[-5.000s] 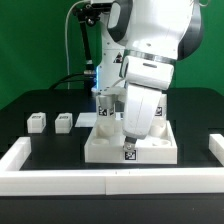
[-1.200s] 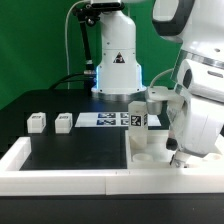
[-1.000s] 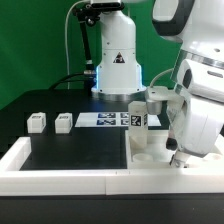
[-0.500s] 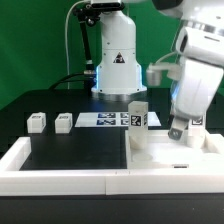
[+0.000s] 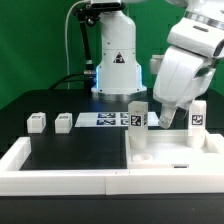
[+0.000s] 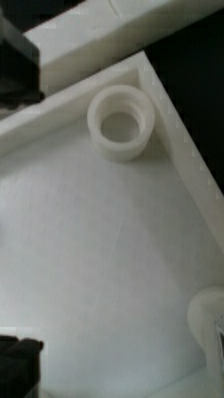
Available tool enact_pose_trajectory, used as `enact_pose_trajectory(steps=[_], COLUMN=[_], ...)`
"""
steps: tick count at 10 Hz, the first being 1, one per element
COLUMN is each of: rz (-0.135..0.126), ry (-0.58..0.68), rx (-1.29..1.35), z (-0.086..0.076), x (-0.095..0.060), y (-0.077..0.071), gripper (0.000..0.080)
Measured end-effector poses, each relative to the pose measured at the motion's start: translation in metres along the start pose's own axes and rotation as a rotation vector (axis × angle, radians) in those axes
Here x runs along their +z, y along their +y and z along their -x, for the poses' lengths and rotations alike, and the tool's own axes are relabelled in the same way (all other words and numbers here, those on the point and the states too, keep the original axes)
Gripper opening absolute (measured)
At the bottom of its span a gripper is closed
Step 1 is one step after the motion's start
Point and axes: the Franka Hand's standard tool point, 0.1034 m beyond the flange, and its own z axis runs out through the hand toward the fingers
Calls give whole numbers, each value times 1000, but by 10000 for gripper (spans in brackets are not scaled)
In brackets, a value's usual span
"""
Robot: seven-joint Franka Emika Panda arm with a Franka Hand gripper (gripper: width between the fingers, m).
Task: Assemble square table
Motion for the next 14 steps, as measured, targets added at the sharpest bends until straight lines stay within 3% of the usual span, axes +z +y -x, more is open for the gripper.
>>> enact_pose_trajectory(steps=[4, 6, 8, 10, 14], rz=[1, 34, 1, -105, -113], ry=[3, 86, 78, 44, 45], rx=[3, 177, 374, 561, 576], z=[1, 20, 32, 42, 42], x=[1, -3, 1, 8, 8], y=[1, 5, -5, -10, -9], gripper=[649, 649, 649, 649, 649])
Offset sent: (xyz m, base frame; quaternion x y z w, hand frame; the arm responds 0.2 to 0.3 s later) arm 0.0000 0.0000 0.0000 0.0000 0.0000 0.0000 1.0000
